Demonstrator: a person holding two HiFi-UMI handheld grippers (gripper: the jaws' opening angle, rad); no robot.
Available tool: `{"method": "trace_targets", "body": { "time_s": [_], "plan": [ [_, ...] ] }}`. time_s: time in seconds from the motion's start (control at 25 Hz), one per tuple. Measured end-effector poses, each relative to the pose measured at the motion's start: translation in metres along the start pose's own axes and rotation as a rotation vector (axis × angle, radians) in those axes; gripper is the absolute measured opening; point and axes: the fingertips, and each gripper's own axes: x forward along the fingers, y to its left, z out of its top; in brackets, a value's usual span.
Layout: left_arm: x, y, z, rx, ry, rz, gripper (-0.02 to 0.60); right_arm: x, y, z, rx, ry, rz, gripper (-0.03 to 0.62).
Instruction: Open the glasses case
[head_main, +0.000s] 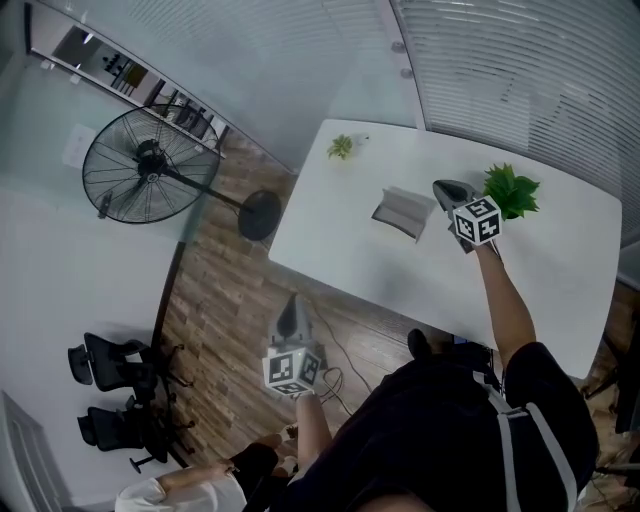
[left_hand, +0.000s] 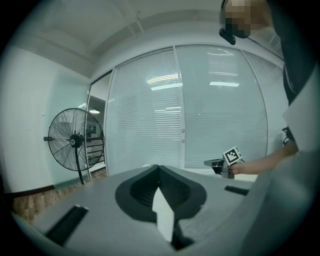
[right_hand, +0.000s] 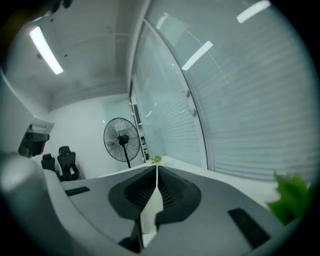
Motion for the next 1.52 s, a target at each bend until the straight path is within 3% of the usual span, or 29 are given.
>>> {"method": "trace_targets", "body": {
  "time_s": [0.12,0.24,0.36,0.48,0.64,0.96,1.52],
  "plan": [
    [0.007,-0.003,0.01,0.008,-0.031,0.0,0.0,-0.031,0.05,0.054,-0.25,-0.077,-0.002,0.021],
    [0.012,-0.004,0.023,0.016,-0.066,0.006,0.0,-0.073,0.104,0.107,-0.365,-0.173,-0.018,0.017],
    [0.01,-0.004,0.037,0.019,-0.111,0.012,0.0,-0.109,0.149,0.142,-0.327,-0.248,-0.027,0.015],
    [0.01,-0.009,0.047,0.031,-0.141,0.017,0.0,-0.124,0.171,0.149,-0.288,-0.249,-0.05,0.015],
    [0.018,-0.016,0.047,0.05,-0.153,-0.003,0.0,-0.129,0.174,0.139,-0.231,-0.238,-0.061,0.015],
    [0.011,-0.007,0.045,0.017,-0.144,0.014,0.0,-0.142,0.16,0.144,-0.235,-0.226,-0.097,0.015],
    [-0.009,0.0,0.066,0.045,-0.172,0.025,0.0,-0.154,0.17,0.146,-0.268,-0.207,-0.089,0.015]
  ]
}}
